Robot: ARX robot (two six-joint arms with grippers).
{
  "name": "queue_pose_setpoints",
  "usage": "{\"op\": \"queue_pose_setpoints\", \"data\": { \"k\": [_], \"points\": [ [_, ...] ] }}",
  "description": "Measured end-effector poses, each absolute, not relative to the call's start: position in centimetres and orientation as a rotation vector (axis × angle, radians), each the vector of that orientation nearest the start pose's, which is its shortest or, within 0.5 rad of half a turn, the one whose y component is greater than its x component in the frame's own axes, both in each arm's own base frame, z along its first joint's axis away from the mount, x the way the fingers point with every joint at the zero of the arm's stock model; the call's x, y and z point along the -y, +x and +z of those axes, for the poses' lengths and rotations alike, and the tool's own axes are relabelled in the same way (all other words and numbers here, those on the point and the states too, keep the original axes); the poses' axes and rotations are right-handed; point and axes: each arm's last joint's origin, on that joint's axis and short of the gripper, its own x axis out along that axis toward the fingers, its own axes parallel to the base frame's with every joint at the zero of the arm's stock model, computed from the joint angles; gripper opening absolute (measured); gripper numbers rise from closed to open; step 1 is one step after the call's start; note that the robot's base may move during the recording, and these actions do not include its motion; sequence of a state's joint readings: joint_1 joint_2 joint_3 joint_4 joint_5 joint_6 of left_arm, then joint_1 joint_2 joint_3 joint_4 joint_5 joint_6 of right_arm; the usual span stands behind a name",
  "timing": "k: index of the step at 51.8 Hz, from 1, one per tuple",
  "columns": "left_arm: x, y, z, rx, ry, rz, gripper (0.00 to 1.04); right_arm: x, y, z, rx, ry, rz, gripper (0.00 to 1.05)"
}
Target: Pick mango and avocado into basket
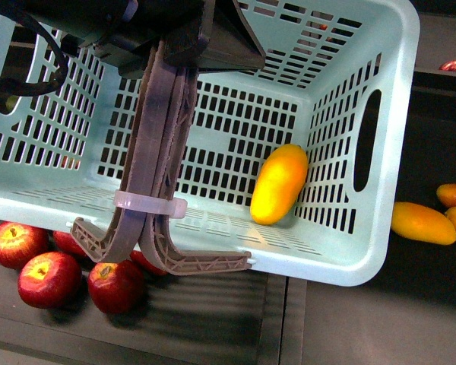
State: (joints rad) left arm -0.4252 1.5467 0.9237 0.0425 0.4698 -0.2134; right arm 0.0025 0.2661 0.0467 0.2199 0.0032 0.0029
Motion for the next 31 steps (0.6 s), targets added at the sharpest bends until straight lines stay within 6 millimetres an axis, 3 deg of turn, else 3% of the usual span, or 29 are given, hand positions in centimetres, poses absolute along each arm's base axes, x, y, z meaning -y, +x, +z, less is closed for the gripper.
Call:
{"op": "queue_pose_setpoints", "data": {
  "k": [9,21,24,31],
  "points": [
    [14.64,29.14,22.19,-0.69,-0.207,-0.803,0.05,-0.02,11.41,17.83,0.001,0.003,0.0,0.42],
    [14.89,29.0,22.2,-0.692,-0.204,-0.818,0.05,-0.01,11.42,17.67,-0.005,0.003,-0.003,0.93],
    [14.91,29.0,22.2,-0.692,-0.204,-0.82,0.05,0.0,11.4,17.7,-0.002,0.004,-0.004,0.99],
    [14.81,29.04,22.2,-0.693,-0.209,-0.821,0.05,0.0,11.39,17.66,-0.003,0.003,-0.004,0.97]
  ]
}}
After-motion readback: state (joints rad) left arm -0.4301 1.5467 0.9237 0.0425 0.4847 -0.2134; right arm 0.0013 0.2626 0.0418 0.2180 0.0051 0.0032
